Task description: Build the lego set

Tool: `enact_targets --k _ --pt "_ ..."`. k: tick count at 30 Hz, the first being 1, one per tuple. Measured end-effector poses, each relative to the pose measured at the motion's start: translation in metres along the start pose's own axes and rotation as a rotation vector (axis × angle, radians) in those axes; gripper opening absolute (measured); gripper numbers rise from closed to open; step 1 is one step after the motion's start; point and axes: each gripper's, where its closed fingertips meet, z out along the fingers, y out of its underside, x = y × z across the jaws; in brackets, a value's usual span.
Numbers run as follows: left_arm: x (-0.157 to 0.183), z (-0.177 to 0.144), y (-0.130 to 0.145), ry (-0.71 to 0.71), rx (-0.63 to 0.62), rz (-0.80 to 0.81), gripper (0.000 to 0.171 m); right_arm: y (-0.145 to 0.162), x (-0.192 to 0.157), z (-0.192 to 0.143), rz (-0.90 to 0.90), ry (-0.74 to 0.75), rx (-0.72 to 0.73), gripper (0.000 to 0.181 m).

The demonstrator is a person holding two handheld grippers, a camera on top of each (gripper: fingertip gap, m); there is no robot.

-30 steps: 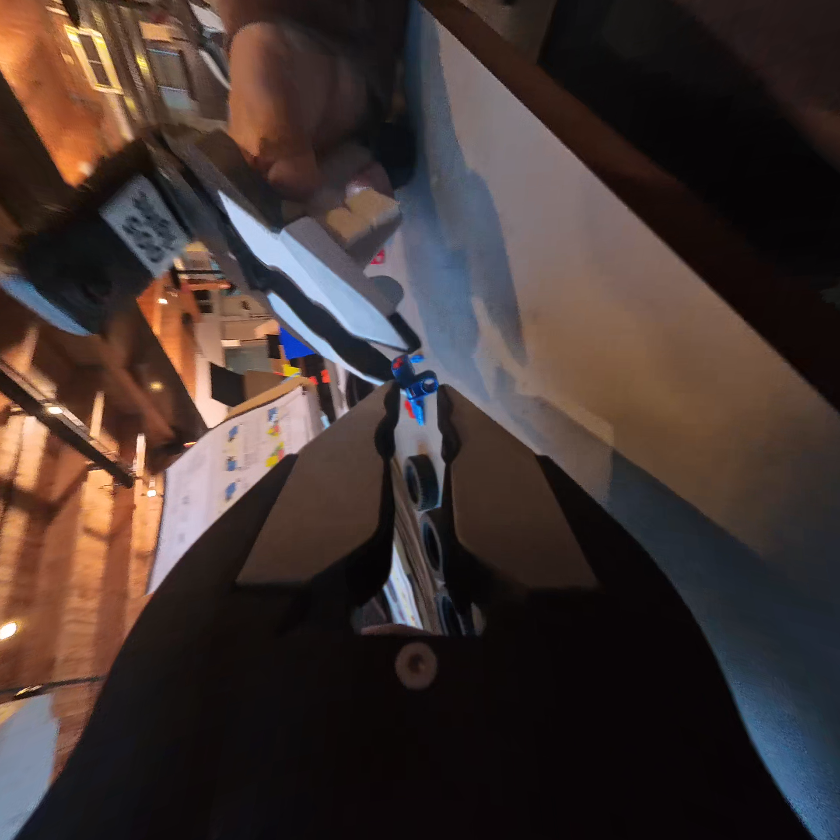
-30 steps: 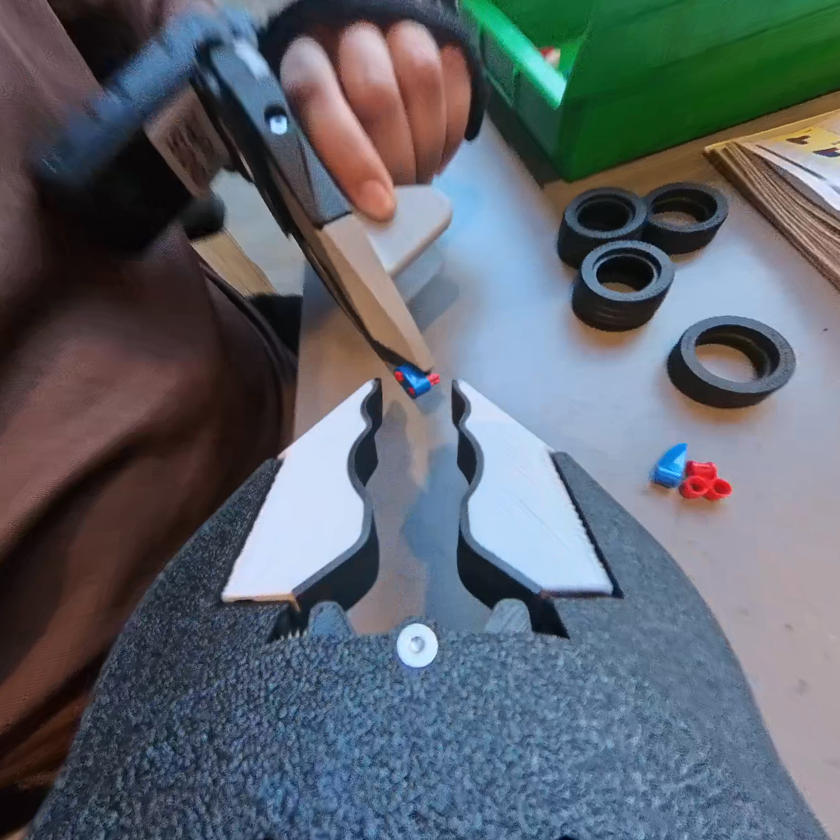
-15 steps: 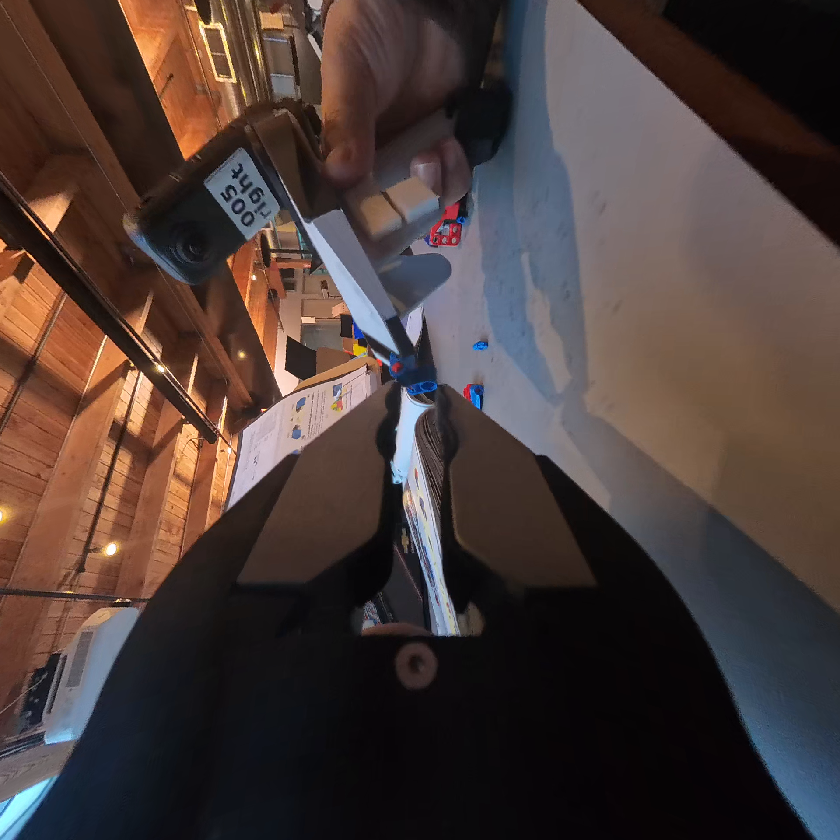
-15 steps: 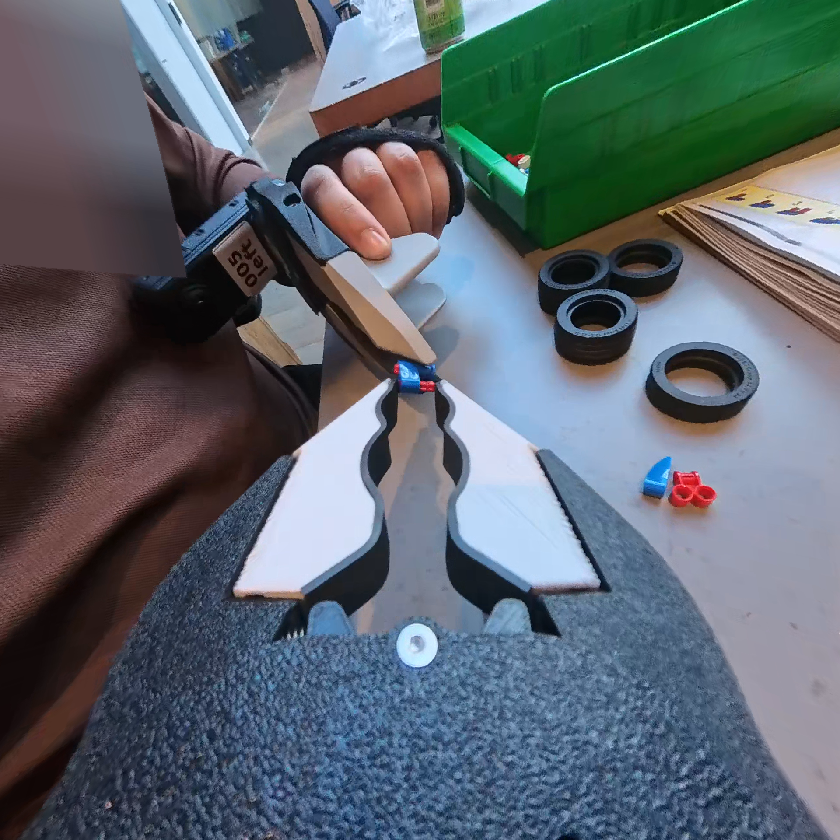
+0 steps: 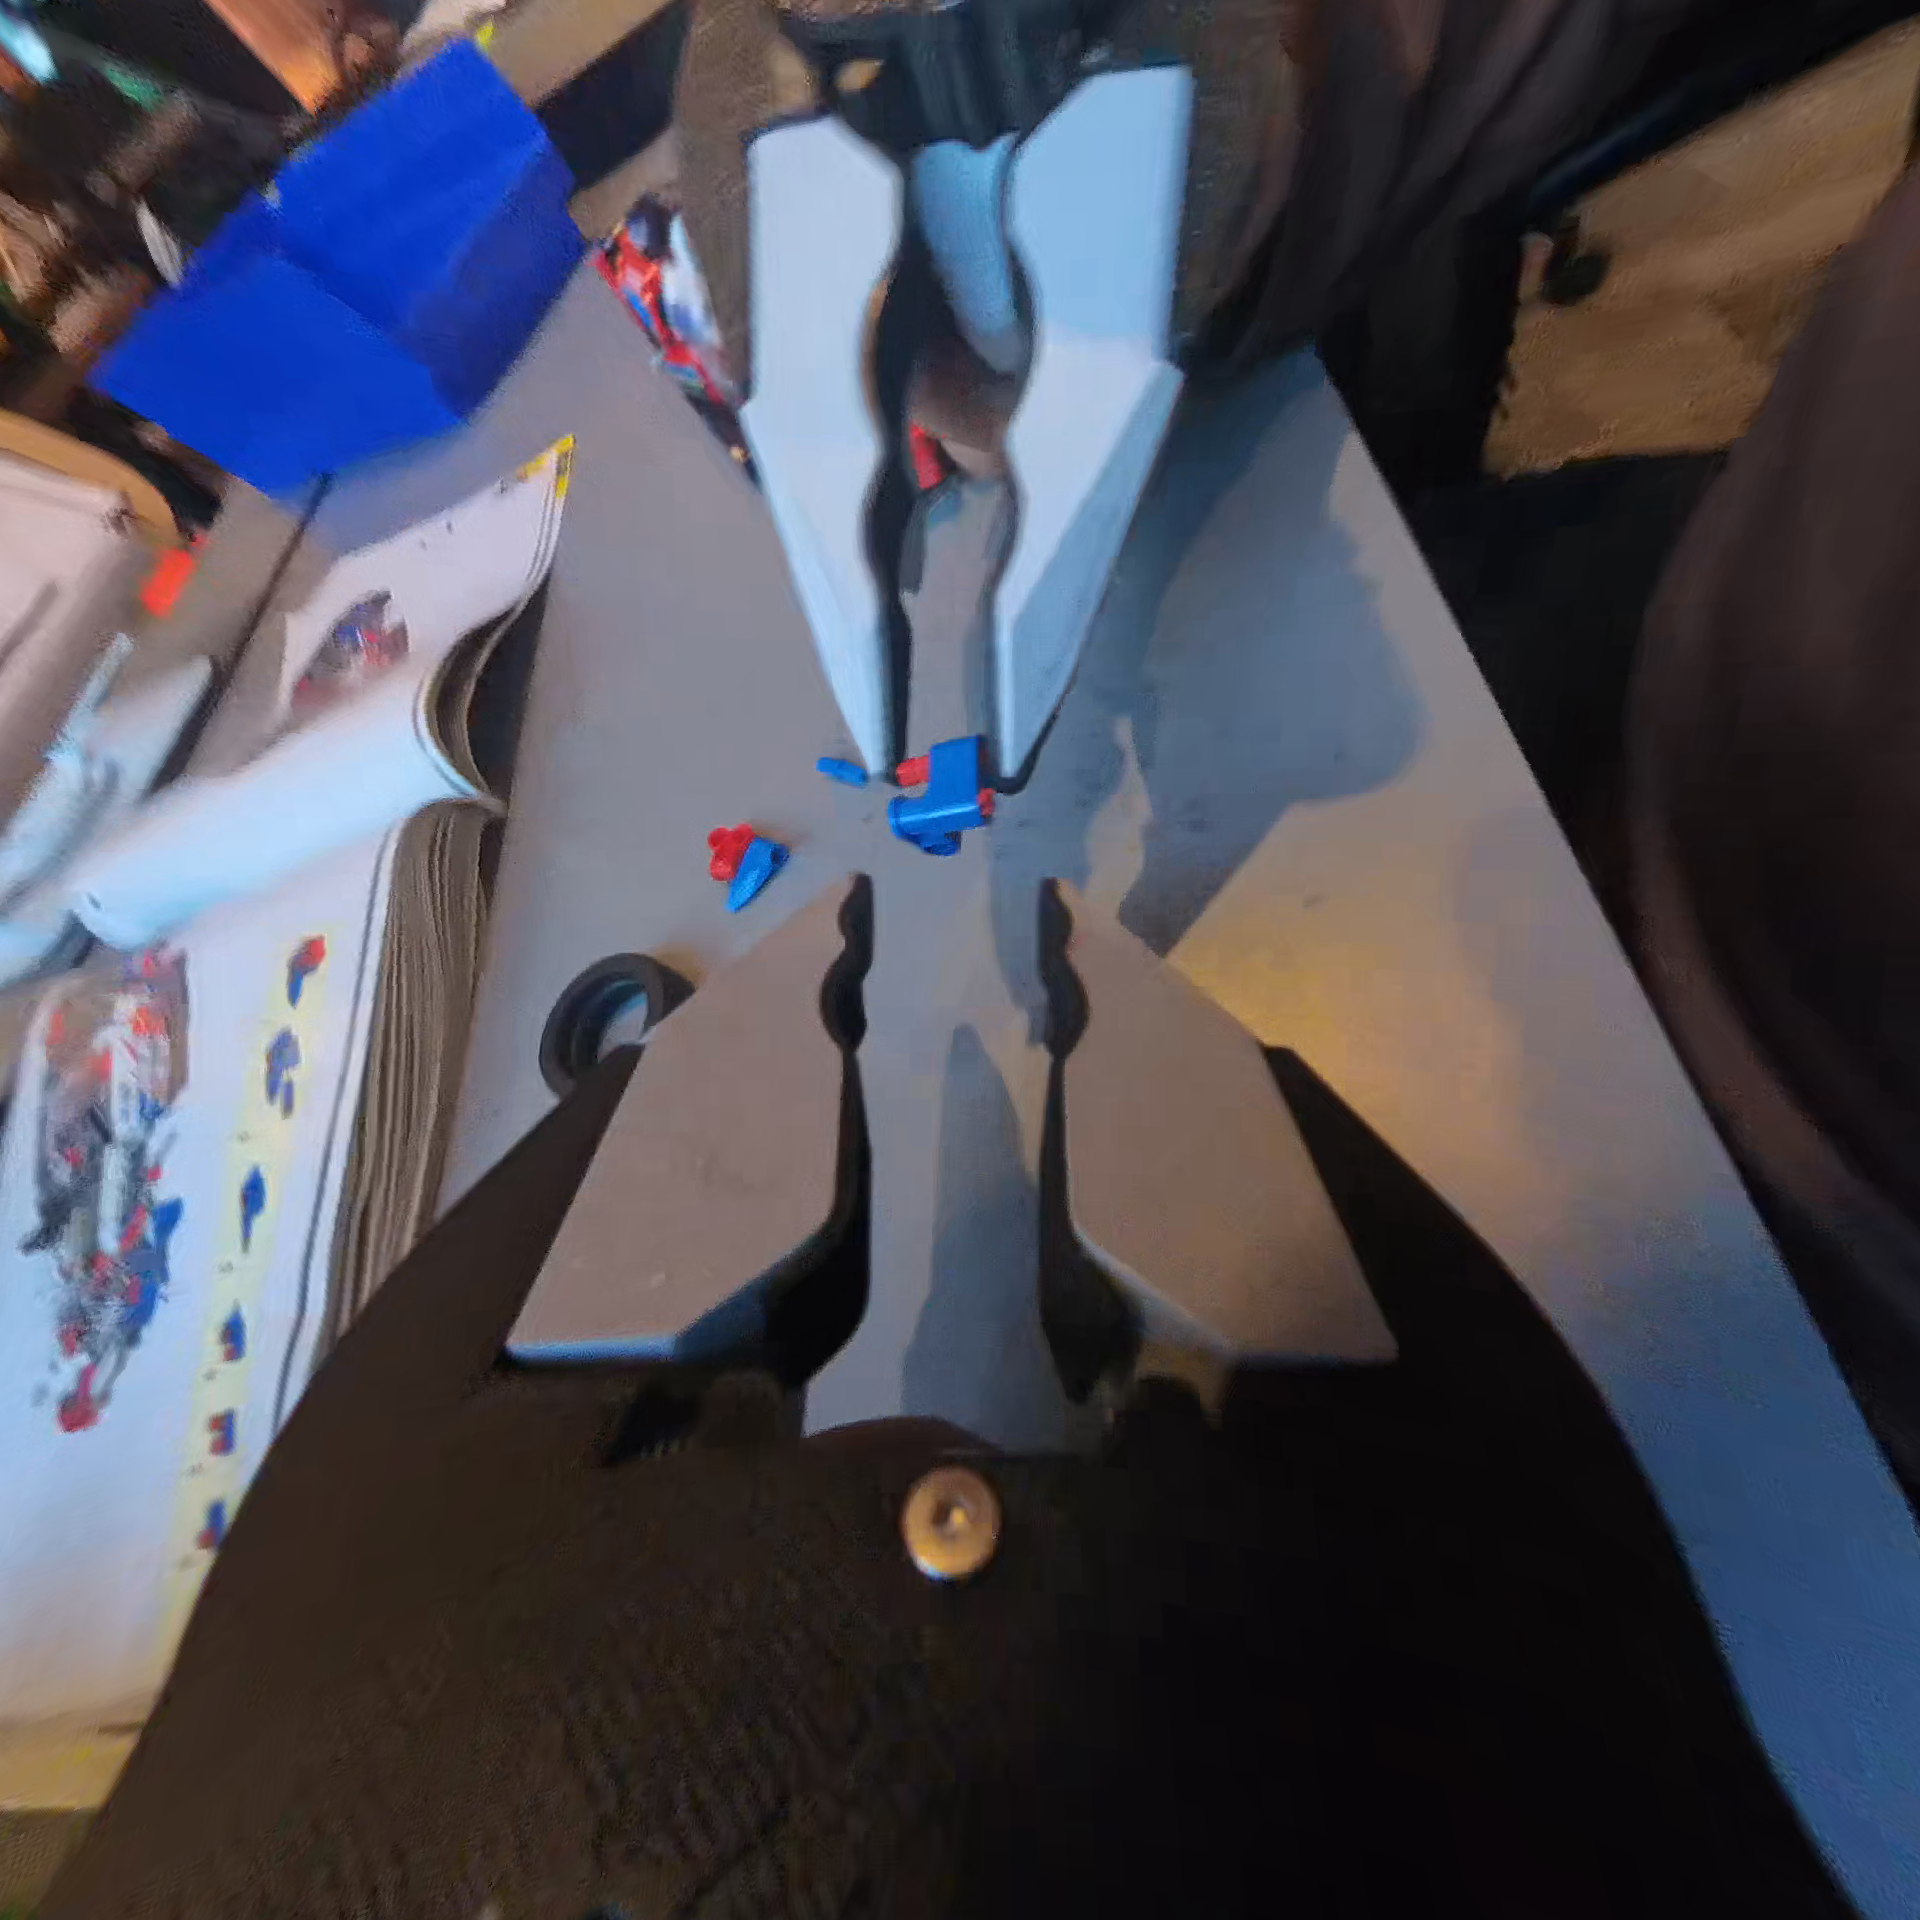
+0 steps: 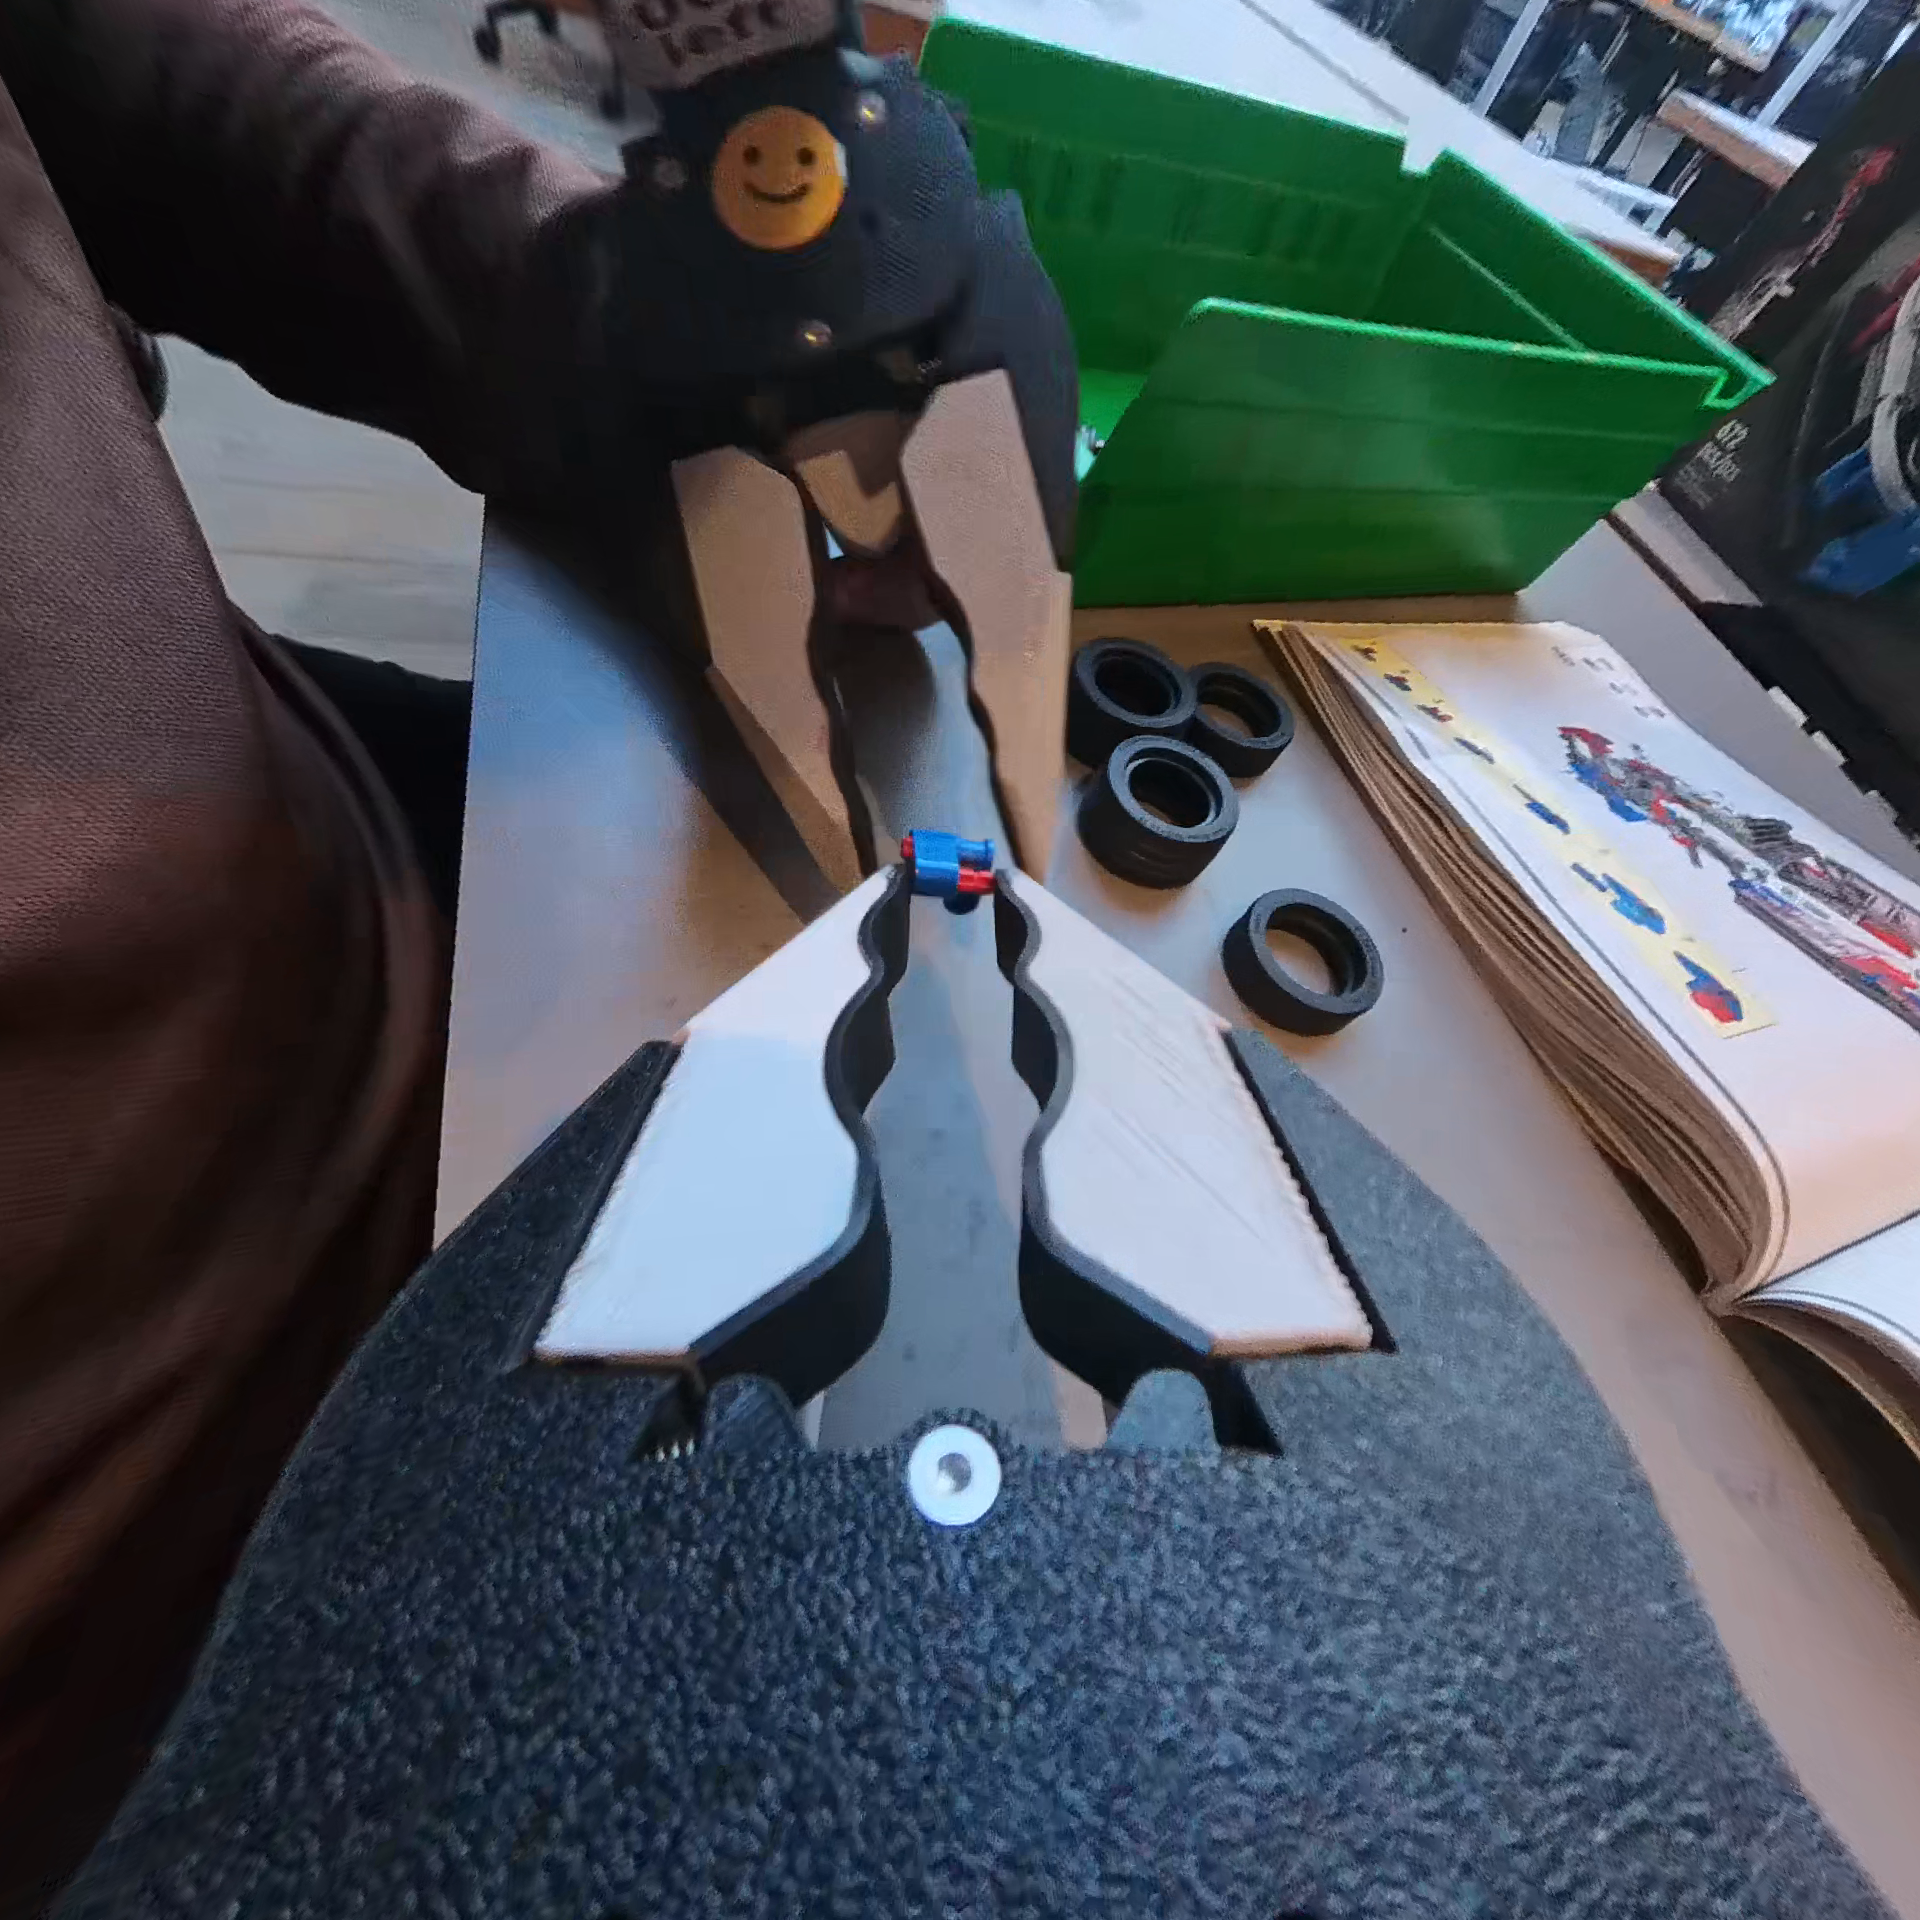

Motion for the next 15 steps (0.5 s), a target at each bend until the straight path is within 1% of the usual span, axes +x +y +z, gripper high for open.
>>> enact_targets --k 1,3,5,7,8,9,13,15 --pt "-0.005 0.001 -0.001 -0.002 0.002 -0.045 0.032 -0.003 0.001 -0.001 -0.008 0.009 0.018 0.015" --pt "-0.007 0.001 -0.005 0.023 0.032 -0.102 0.027 -0.009 0.002 -0.004 -0.009 0.013 0.060 0.015" --pt "-0.009 0.000 -0.015 0.043 0.094 -0.145 0.027 -0.014 0.004 -0.008 0.005 0.009 0.104 0.015" --pt "-0.007 -0.003 -0.026 0.077 0.163 -0.185 0.016 -0.013 0.008 -0.009 0.024 0.019 0.118 0.015" --pt "-0.011 -0.003 -0.025 0.063 0.164 -0.200 0.006 -0.011 0.008 -0.009 0.032 0.013 0.117 0.015" --pt "-0.012 -0.003 -0.023 0.067 0.157 -0.201 0.004 -0.009 0.008 -0.008 0.039 0.009 0.113 0.015" --pt "-0.014 0.000 -0.013 0.037 0.087 -0.179 0.004 0.000 0.011 -0.002 0.032 0.028 0.050 0.016" --pt "-0.016 0.004 -0.004 0.012 0.026 -0.161 0.004 0.004 0.012 -0.001 0.000 0.046 0.009 0.016"
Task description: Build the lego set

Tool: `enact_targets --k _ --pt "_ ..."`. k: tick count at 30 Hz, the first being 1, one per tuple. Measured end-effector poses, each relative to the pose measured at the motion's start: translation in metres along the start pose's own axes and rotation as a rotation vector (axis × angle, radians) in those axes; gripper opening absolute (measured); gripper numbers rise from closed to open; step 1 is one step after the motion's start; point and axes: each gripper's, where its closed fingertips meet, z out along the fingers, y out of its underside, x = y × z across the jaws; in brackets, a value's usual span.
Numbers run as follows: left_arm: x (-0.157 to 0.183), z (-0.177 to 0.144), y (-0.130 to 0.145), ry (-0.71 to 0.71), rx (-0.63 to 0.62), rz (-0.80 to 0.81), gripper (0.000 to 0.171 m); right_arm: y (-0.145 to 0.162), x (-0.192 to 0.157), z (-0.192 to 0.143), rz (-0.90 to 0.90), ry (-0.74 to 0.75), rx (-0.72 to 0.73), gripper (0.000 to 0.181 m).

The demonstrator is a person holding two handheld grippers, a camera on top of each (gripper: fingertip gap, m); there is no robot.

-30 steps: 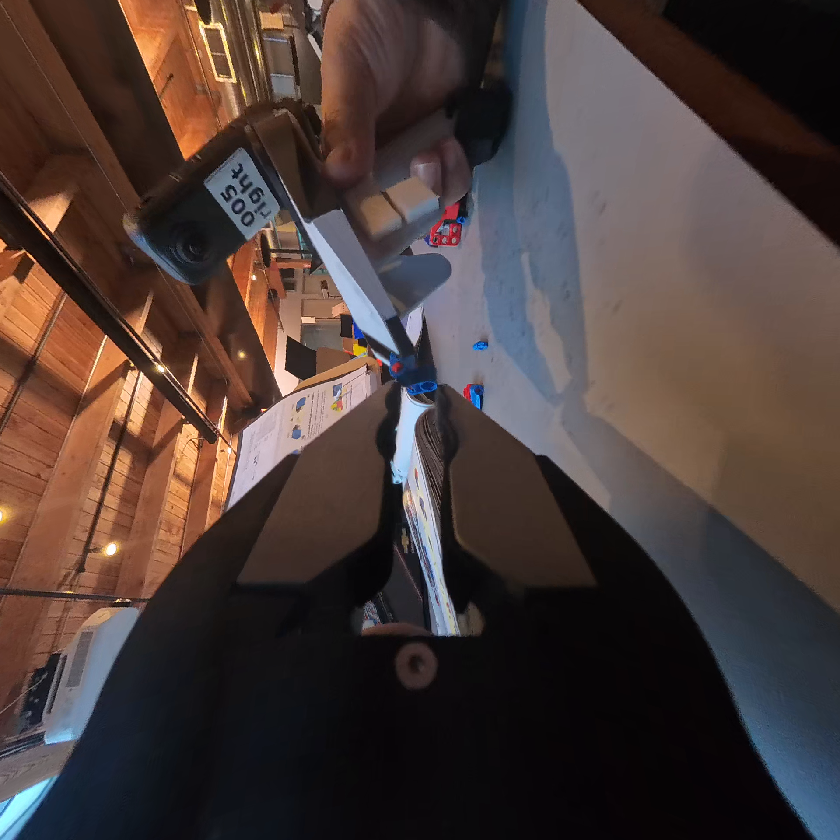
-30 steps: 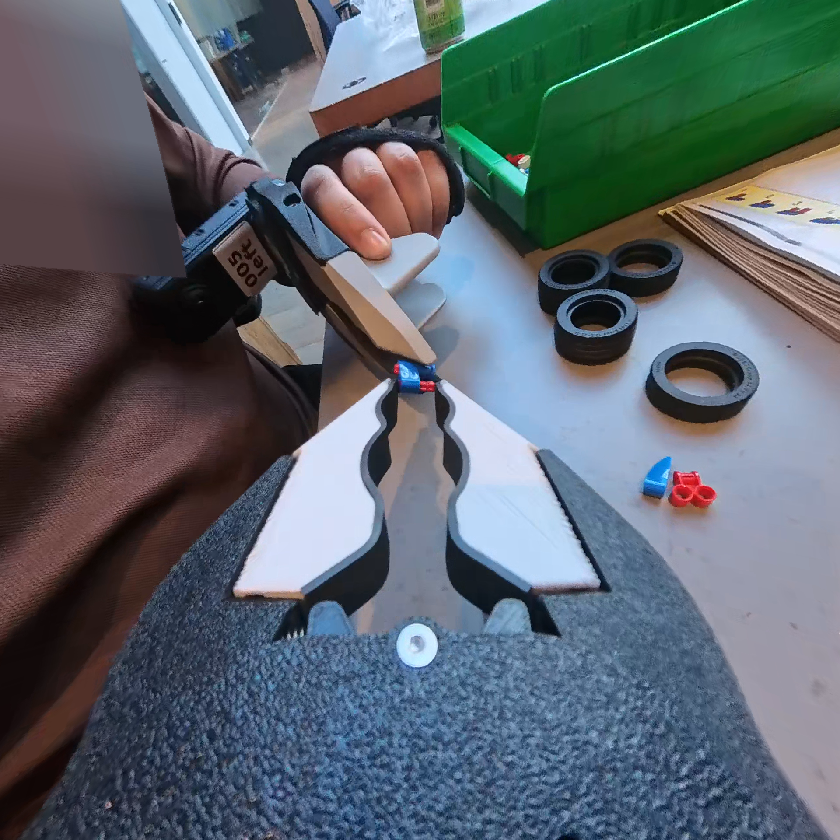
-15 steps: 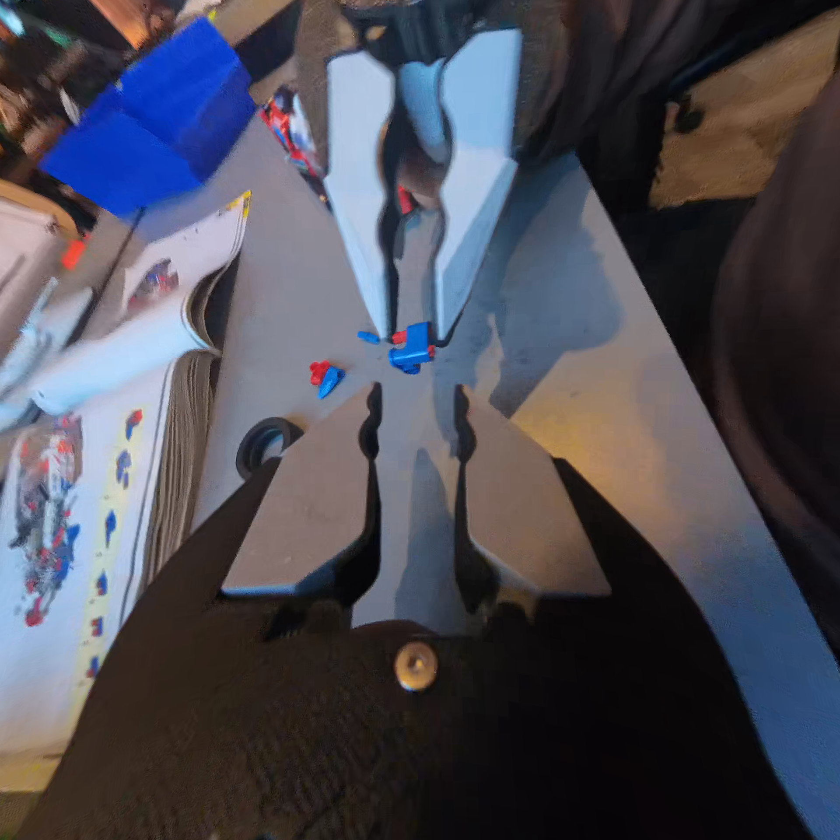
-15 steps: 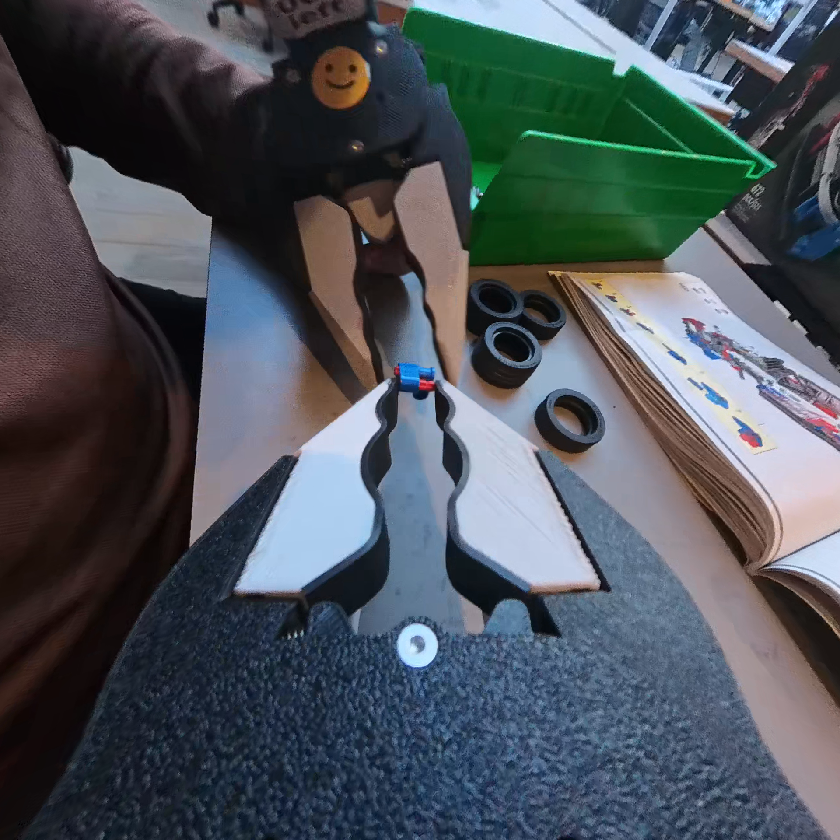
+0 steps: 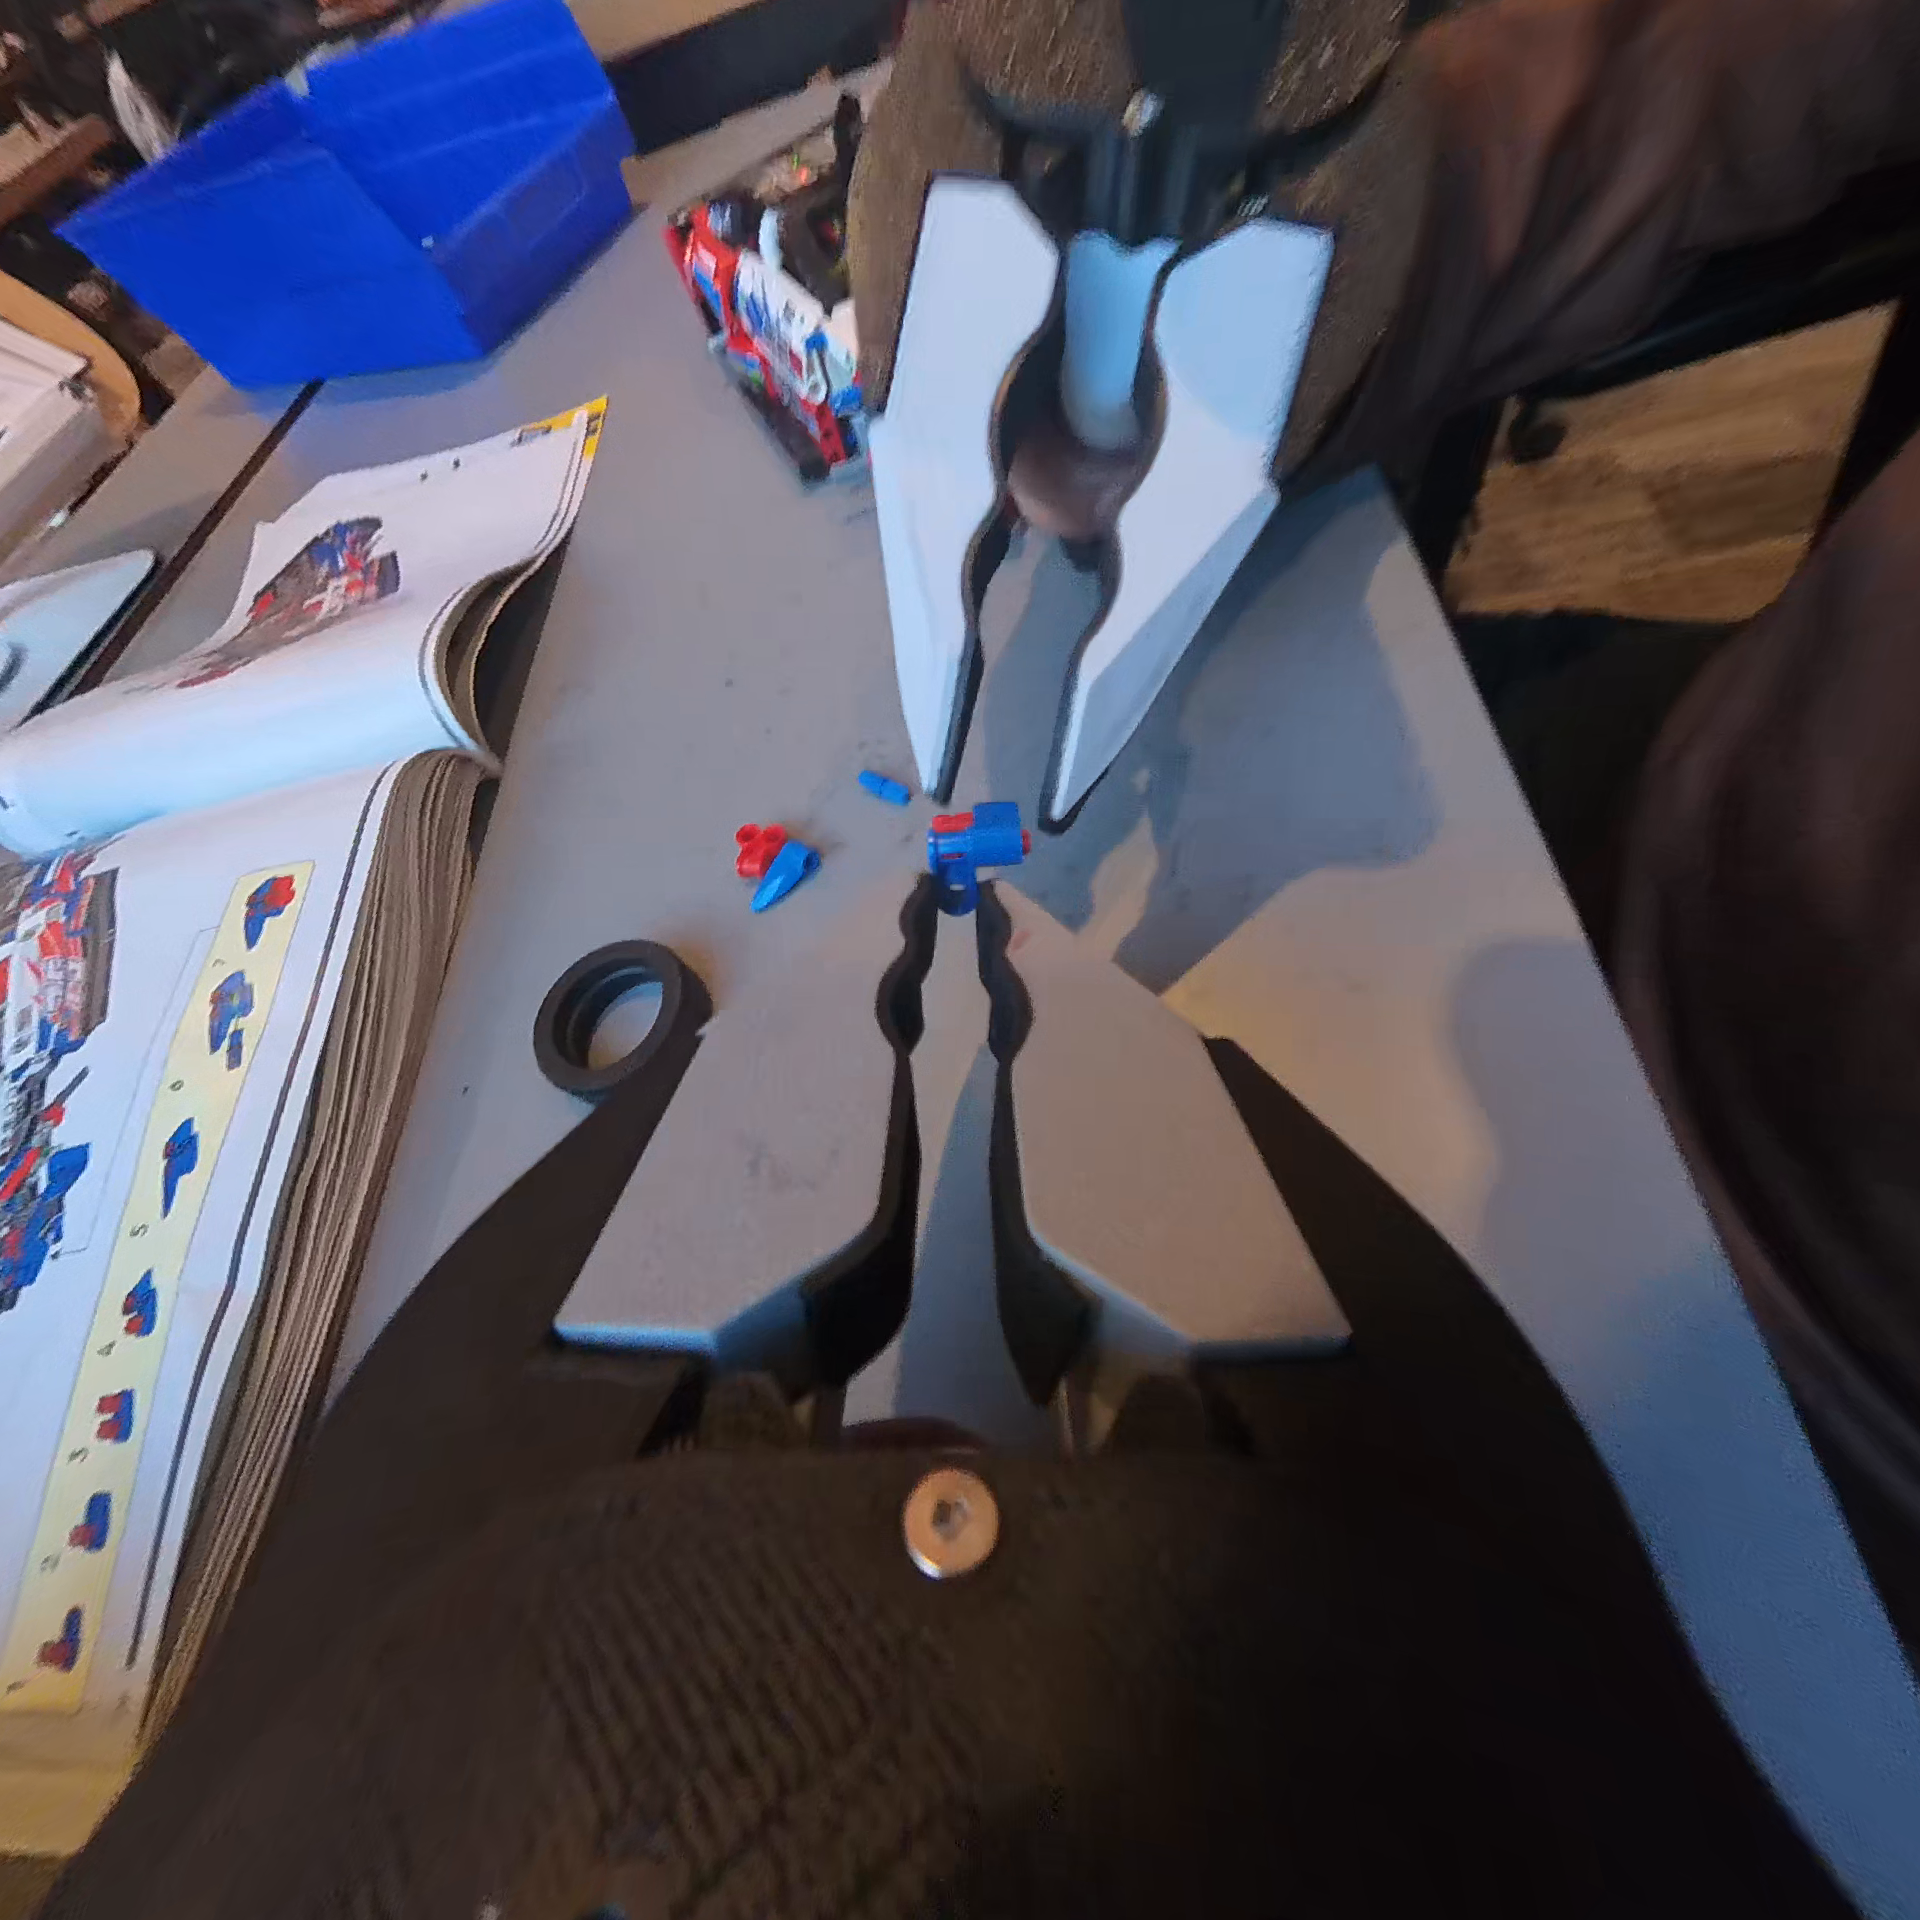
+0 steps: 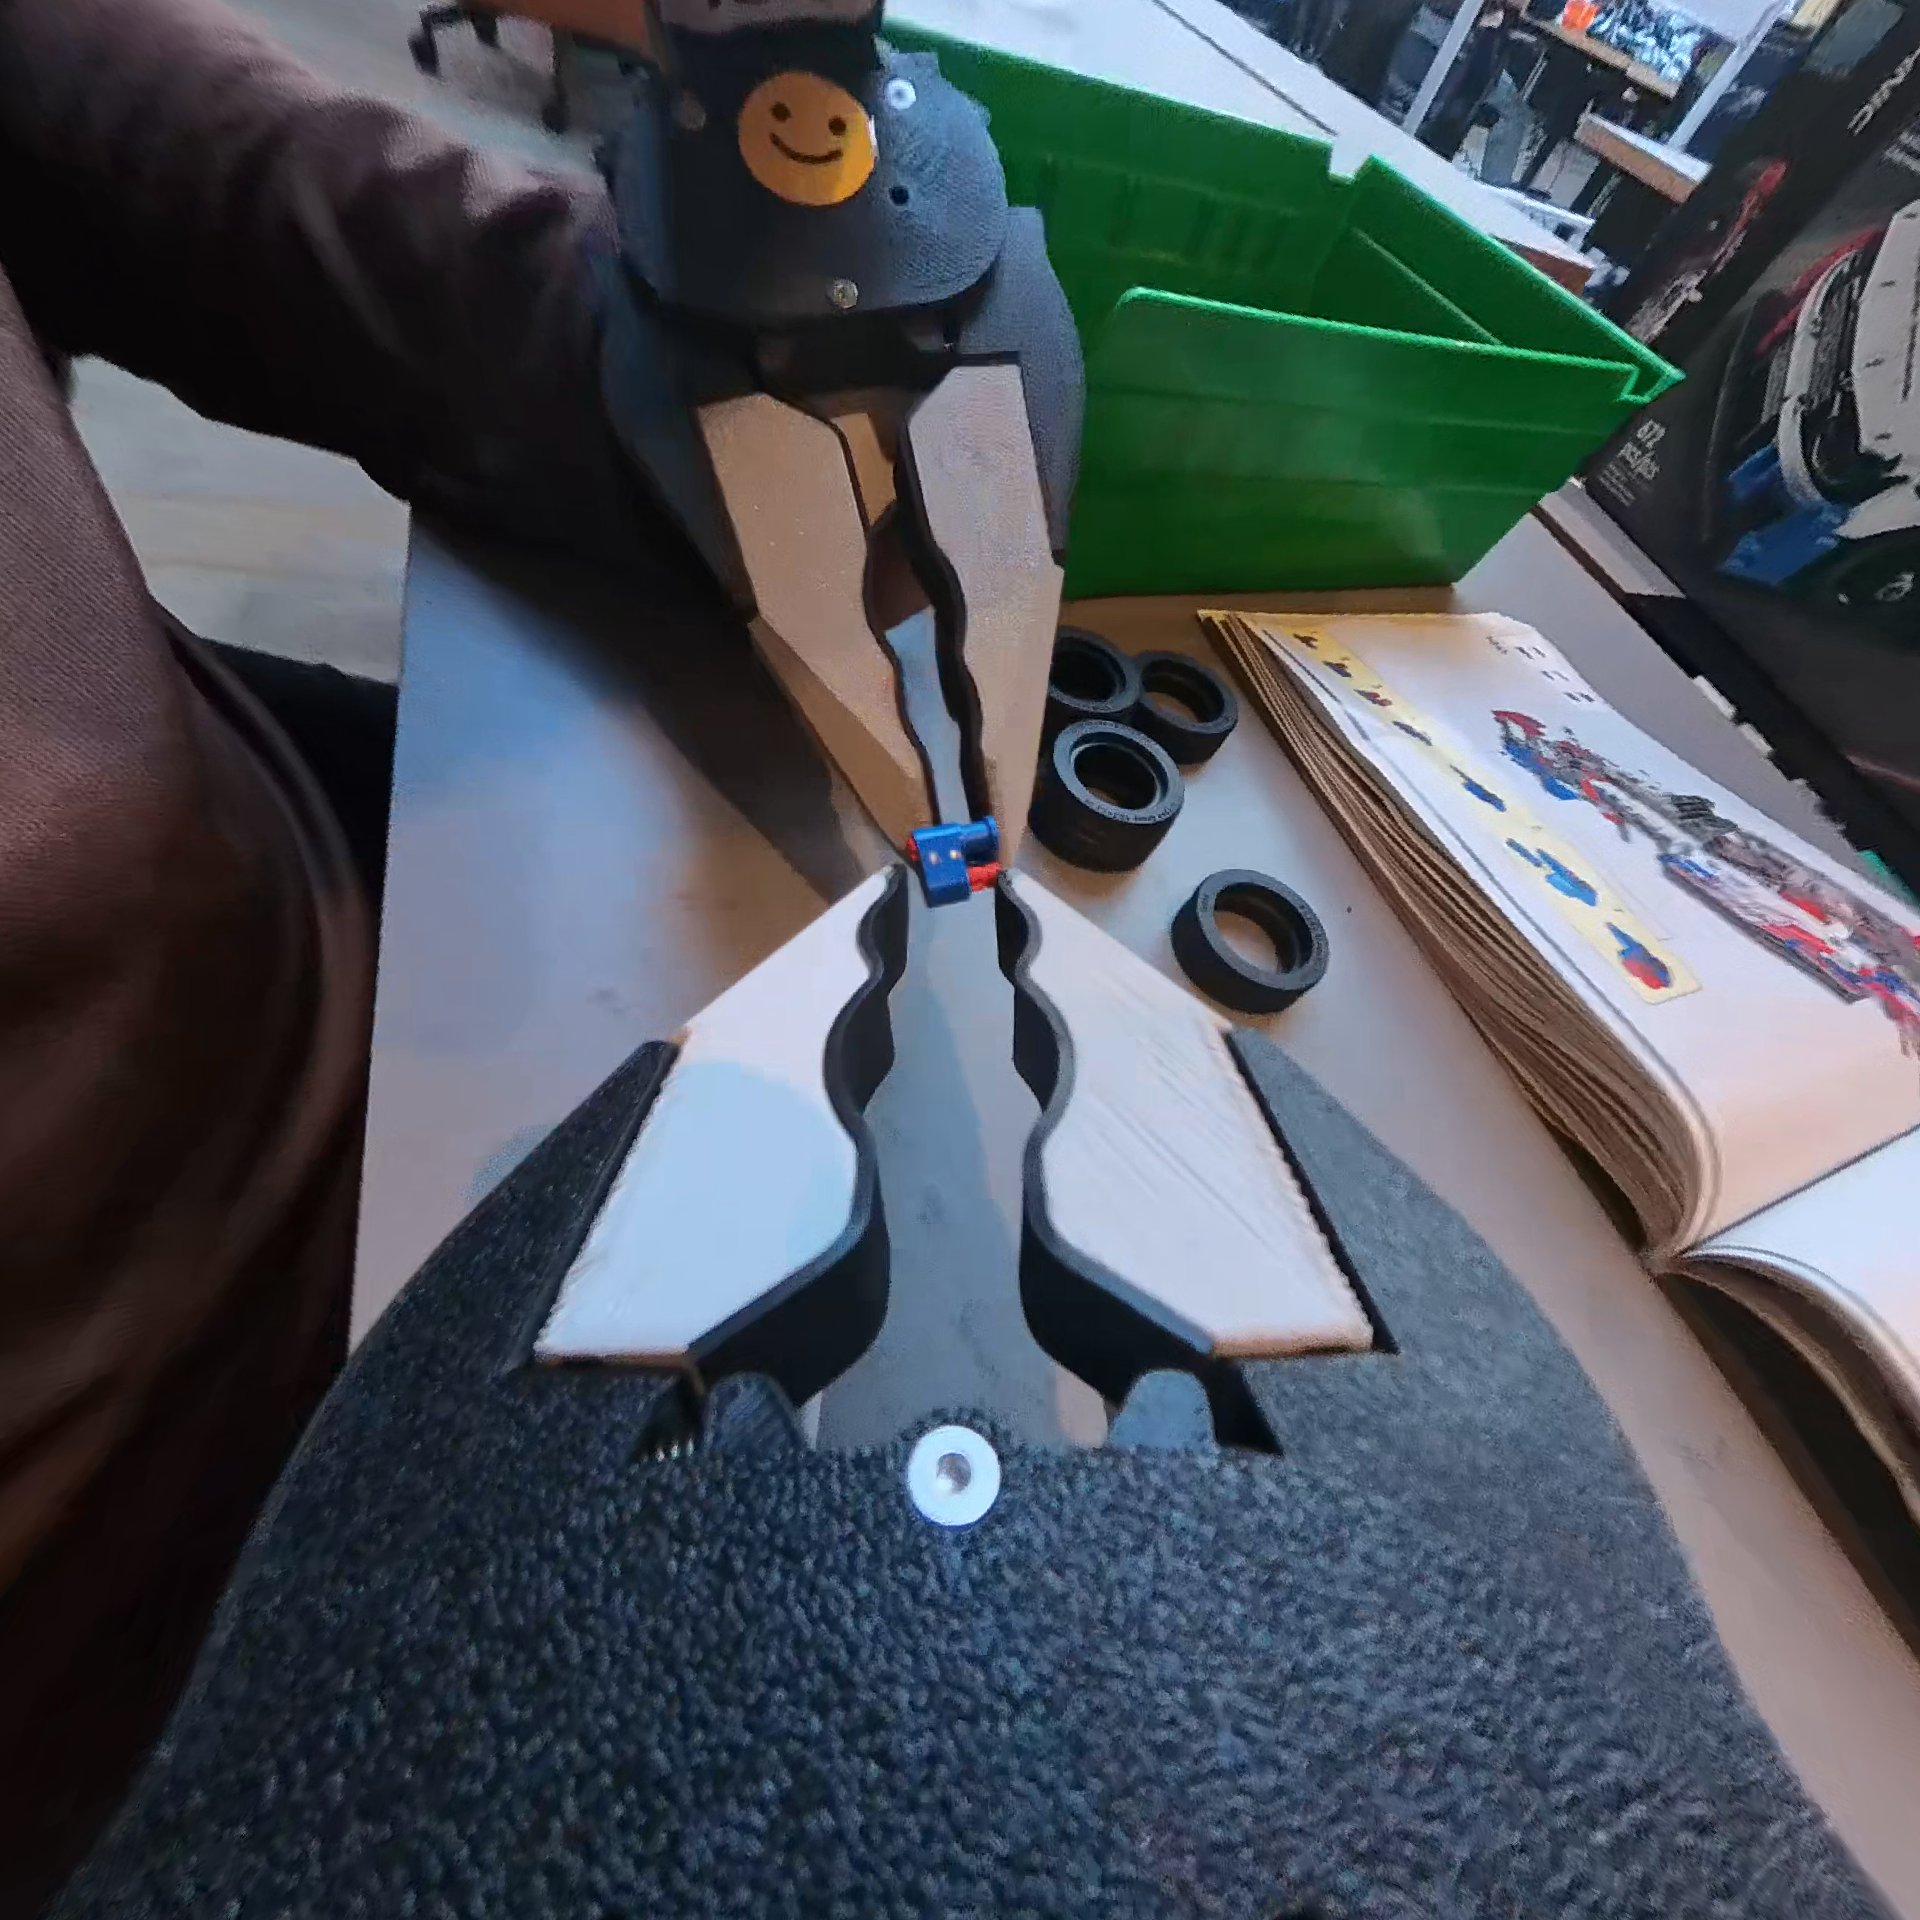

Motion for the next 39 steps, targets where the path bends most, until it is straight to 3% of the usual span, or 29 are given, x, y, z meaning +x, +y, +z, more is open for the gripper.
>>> enact_targets --k 8,13,21,39 --pt "0.009 0.013 0.023 -0.004 -0.172 0.133 0.004 0.020 -0.011 0.011 -0.141 0.009 -0.150 0.012" --pt "0.013 0.016 0.035 0.042 -0.250 0.099 0.004 0.033 -0.015 0.017 -0.191 -0.001 -0.231 0.012" --pt "0.013 0.016 0.037 0.080 -0.272 -0.041 0.004 0.037 -0.013 0.019 -0.180 0.008 -0.262 0.010" --pt "0.014 0.014 0.037 0.019 -0.287 0.015 0.004 0.042 -0.019 0.023 -0.072 -0.036 -0.324 0.006"
